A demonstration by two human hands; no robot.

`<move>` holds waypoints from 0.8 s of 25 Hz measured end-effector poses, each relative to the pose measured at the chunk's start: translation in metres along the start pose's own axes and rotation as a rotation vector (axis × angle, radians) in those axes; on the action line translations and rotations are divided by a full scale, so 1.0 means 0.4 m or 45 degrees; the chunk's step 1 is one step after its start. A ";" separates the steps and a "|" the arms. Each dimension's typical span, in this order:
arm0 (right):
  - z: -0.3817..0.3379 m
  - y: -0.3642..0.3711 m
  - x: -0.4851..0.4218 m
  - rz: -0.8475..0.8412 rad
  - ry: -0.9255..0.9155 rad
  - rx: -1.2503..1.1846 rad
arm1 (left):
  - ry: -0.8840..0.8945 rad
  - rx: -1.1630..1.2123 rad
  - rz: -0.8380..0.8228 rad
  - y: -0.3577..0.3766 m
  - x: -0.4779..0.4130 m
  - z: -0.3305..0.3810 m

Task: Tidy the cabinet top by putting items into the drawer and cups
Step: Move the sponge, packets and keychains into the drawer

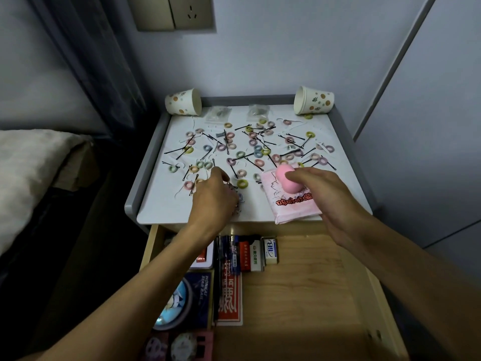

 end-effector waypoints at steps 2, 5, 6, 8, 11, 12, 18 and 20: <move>-0.001 -0.002 0.001 0.001 -0.008 -0.008 | 0.078 -0.126 0.057 0.002 0.003 0.013; -0.001 -0.003 0.001 -0.018 -0.010 -0.015 | 0.171 -0.305 0.092 0.014 0.020 0.034; 0.001 -0.002 0.001 -0.024 -0.005 -0.008 | 0.186 -0.363 0.115 0.016 0.025 0.039; 0.004 -0.005 0.002 -0.021 -0.001 0.011 | 0.205 -0.456 0.174 0.012 0.029 0.047; 0.009 -0.006 0.002 -0.033 0.002 0.025 | 0.220 -0.549 0.224 0.001 0.031 0.049; 0.012 -0.005 0.000 -0.049 -0.003 0.038 | 0.220 -0.562 0.219 0.000 0.031 0.048; 0.012 -0.001 0.002 -0.095 -0.049 0.065 | 0.232 -0.356 0.091 0.003 0.012 0.027; 0.006 0.004 0.015 -0.127 -0.069 0.083 | 0.228 -0.295 0.075 0.001 0.015 0.012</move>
Point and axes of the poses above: each hand's wrist, its own x-axis away from the middle knuckle, its own y-axis out of the palm, z = x × y, the point moved 8 cm from there along -x, towards the middle knuckle, and after that the axes turned 12 degrees about -y, right-handed, at the moved point
